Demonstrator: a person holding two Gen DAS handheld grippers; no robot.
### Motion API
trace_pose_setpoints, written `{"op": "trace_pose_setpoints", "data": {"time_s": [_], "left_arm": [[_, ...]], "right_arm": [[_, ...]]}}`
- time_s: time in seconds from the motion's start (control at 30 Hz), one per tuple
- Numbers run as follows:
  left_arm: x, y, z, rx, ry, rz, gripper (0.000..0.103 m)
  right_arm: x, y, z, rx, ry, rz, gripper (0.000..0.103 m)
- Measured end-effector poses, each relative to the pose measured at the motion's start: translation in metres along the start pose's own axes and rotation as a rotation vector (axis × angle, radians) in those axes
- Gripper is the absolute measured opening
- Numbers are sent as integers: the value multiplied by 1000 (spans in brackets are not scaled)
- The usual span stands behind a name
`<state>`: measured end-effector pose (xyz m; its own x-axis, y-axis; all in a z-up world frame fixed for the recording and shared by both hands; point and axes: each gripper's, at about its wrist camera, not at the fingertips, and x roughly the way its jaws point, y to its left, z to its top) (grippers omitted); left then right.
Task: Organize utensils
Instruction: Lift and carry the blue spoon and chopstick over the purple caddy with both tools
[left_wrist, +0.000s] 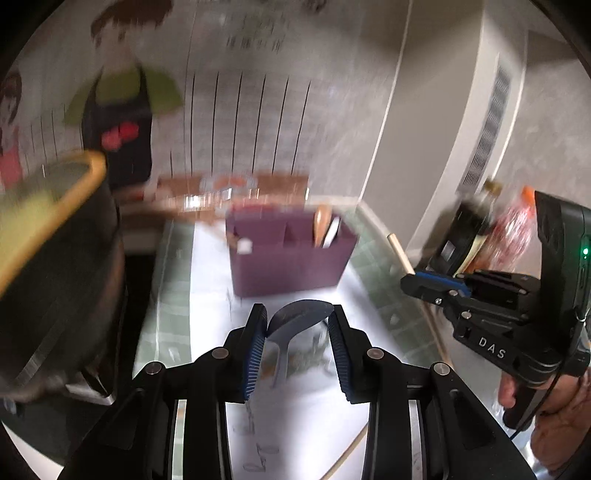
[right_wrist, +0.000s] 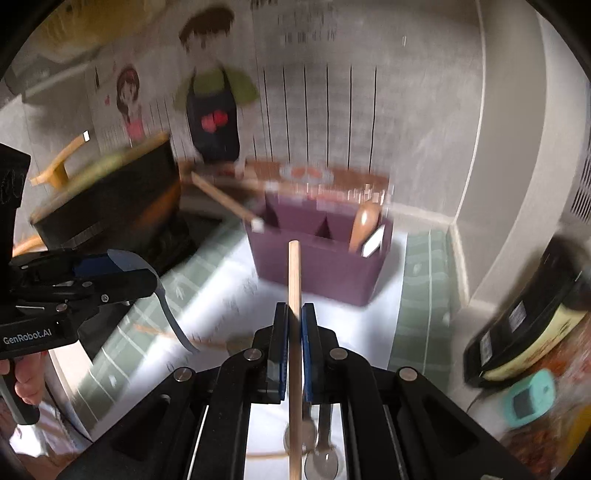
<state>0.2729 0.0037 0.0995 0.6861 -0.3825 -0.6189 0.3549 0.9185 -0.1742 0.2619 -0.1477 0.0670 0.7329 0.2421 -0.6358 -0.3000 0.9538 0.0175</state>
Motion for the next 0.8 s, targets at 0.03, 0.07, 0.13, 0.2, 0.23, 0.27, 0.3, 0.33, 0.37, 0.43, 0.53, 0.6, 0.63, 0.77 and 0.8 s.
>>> {"op": "trace_pose_setpoints", "data": {"time_s": [0.03, 0.07, 0.13, 0.2, 0.23, 0.27, 0.3, 0.33, 0.37, 0.43, 0.53, 0.6, 0.63, 0.77, 0.8], "left_arm": [[-8, -2, 9, 7, -27, -4, 35], [-16, -4, 19, 15, -55, -10, 35], [-27, -8, 39, 36, -96, -15, 35], [-37, -13, 63, 61, -148, -4, 35], [-41, -15, 76, 70, -170, -2, 35], [-45, -16, 91, 71, -194, 0, 35], [-47, -16, 103, 71, -208, -2, 35], [-48, -15, 116, 69, -223, -4, 35], [-50, -15, 130, 65, -239, 0, 35], [-50, -14, 152, 61, -263, 4, 35], [-46, -9, 173, 44, -284, 8, 35], [-41, -5, 183, 22, -293, 3, 35], [-38, -2, 186, 13, -295, 0, 35], [-18, 6, 192, -15, -282, -2, 35], [-11, 9, 193, -22, -274, -1, 35]], "right_arm": [[-6, 2, 8, -7, -21, 0, 6], [-14, 4, 19, -22, -51, -6, 6], [-29, 9, 45, -59, -115, -21, 6], [-40, 11, 70, -82, -180, -34, 6], [-45, 11, 84, -92, -211, -30, 6], [-50, 10, 100, -95, -247, -24, 6], [-54, 11, 113, -101, -273, -26, 6], [-57, 11, 125, -107, -299, -37, 6], [-59, 9, 137, -110, -326, -42, 6], [-63, 7, 156, -121, -378, -59, 6], [-64, 2, 177, -126, -453, -79, 6], [-64, -2, 185, -123, -493, -92, 6], [-65, -4, 188, -121, -512, -92, 6], [-51, -17, 194, -94, -554, -86, 6], [-46, -20, 194, -88, -555, -86, 6]]}}
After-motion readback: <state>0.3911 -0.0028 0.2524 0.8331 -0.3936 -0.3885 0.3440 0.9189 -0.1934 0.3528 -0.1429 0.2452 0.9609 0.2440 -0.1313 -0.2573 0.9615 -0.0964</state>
